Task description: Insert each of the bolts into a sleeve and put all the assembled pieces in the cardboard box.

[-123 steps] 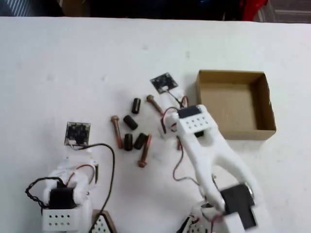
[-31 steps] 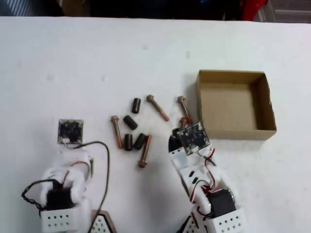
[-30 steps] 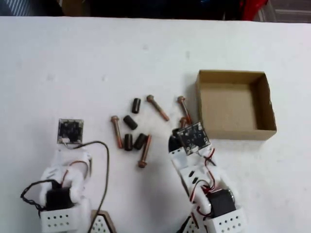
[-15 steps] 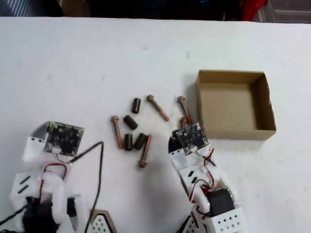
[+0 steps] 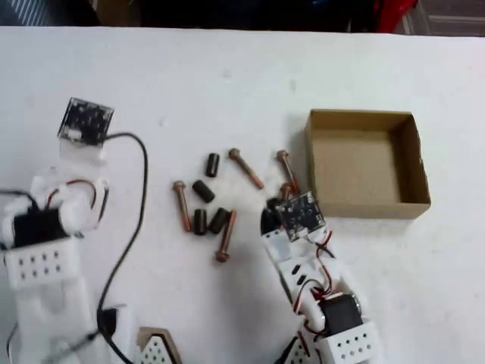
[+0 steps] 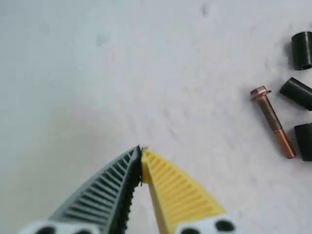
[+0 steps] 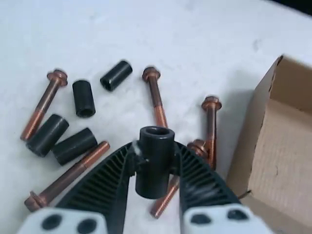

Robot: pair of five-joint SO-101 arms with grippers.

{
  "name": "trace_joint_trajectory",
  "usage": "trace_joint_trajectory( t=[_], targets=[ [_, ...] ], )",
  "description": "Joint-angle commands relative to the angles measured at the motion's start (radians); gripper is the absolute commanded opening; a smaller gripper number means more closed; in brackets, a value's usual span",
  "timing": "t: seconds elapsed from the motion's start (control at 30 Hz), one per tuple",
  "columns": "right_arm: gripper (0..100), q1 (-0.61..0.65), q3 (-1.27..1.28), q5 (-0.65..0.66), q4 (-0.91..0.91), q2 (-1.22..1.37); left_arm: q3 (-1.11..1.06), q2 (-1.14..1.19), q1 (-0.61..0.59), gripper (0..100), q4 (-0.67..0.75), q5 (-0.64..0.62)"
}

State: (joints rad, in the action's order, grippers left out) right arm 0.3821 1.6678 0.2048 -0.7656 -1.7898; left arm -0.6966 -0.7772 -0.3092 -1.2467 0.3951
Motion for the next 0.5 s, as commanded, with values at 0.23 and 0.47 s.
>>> trace_joint_trajectory(
  t=[0.23, 0.47],
  targets=[
    [1.6, -0.007, 0.023, -0.008, 0.113, -0.010, 0.269, 0.372, 0.286, 3, -0.153, -0.311],
    [1.9, -0.002, 0.023, -0.009, 0.085, -0.010, 0.387, 0.582, 0.340, 3, -0.169, -0.503]
  ],
)
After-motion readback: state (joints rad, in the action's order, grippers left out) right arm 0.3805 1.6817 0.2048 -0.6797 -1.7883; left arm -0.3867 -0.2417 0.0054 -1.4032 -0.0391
